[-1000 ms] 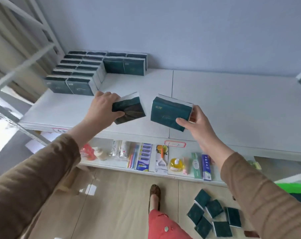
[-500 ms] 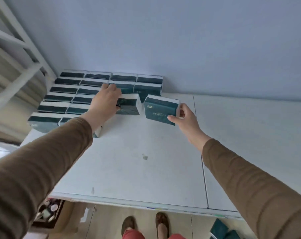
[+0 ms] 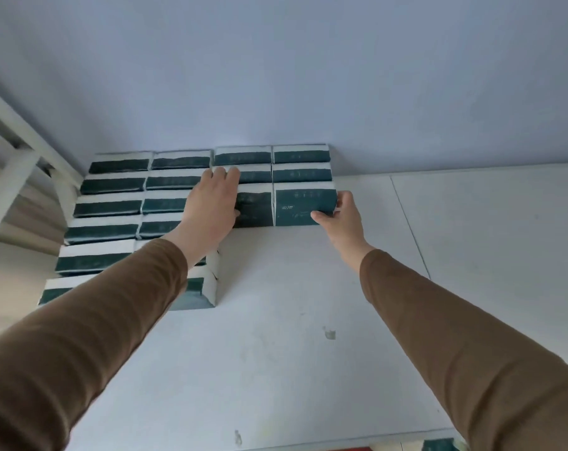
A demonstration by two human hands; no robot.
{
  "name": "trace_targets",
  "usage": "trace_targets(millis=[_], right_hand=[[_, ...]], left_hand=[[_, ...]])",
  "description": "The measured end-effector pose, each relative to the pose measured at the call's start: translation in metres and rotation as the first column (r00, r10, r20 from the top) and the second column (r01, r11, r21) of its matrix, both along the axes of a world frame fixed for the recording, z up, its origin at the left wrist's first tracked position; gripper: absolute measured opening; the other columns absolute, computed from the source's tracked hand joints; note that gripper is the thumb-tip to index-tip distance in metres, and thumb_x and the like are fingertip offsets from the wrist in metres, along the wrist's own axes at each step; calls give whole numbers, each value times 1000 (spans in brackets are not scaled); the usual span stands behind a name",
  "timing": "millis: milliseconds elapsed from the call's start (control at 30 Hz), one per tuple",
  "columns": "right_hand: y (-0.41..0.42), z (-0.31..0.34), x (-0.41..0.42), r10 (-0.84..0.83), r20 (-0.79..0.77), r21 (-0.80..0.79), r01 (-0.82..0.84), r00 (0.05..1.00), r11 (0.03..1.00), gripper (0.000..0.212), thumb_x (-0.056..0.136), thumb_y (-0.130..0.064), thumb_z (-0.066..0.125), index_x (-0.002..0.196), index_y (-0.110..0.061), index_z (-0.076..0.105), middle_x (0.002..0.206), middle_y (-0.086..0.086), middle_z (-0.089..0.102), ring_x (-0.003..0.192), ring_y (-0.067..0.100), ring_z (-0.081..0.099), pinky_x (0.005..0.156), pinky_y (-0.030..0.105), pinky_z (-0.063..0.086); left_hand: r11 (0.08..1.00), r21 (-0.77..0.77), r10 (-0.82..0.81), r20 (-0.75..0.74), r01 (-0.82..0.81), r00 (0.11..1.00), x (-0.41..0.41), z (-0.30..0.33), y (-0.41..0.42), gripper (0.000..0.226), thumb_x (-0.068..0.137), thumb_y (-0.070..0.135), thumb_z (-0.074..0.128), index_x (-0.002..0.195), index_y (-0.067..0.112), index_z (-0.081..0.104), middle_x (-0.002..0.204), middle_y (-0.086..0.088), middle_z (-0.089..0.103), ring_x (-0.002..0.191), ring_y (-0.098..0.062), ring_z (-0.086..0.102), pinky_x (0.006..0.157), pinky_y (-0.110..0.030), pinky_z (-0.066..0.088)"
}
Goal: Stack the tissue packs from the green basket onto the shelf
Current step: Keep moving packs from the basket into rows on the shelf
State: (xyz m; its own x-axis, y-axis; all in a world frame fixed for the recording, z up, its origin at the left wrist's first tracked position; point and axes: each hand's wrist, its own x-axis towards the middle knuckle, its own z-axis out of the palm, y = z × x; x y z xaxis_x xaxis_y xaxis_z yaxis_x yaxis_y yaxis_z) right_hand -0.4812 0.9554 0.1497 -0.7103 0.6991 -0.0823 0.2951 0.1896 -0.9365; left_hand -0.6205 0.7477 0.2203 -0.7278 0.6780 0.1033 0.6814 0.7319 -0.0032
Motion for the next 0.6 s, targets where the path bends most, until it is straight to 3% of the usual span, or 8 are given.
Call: trace_targets(millis=[167, 300, 433, 600], right_hand=[[-5, 3, 15, -53, 13, -5, 53, 999, 999, 52, 83, -14, 77, 124, -14, 46, 124, 5, 56, 103, 19, 64, 80, 23, 52], [3, 18, 58, -55, 84, 149, 42, 995, 988, 56, 86, -25, 75, 133, -21, 45, 130, -3, 47, 112, 12, 52, 84, 20, 43], [16, 43, 121, -41, 163, 348, -19, 986, 937, 49, 88, -27, 69, 133, -21, 49, 131, -2, 49, 120, 16, 49, 99, 31, 43], [35, 62, 237, -105, 259, 504, -42, 960, 862, 47, 90, -25, 65, 134, -19, 49, 134, 0, 50, 122, 20, 43, 95, 28, 38]], left_hand=[[997, 50, -52, 20, 51, 998, 11, 6, -5, 46, 81, 30, 75, 115, 8, 52, 112, -10, 52, 104, -29, 47, 87, -40, 46], [984, 131, -129, 37, 123, 991, 44, 14, 12, 42, 82, 28, 72, 116, 11, 54, 113, -7, 53, 104, -28, 45, 88, -40, 45], [959, 155, -250, 79, 235, 965, 98, 14, 47, 47, 87, 33, 68, 127, 14, 52, 119, -3, 54, 109, -25, 46, 91, -38, 44], [910, 207, -391, 136, 359, 910, 192, 12, 105, 46, 88, 35, 67, 128, 18, 54, 120, 1, 56, 114, -23, 46, 95, -38, 43]])
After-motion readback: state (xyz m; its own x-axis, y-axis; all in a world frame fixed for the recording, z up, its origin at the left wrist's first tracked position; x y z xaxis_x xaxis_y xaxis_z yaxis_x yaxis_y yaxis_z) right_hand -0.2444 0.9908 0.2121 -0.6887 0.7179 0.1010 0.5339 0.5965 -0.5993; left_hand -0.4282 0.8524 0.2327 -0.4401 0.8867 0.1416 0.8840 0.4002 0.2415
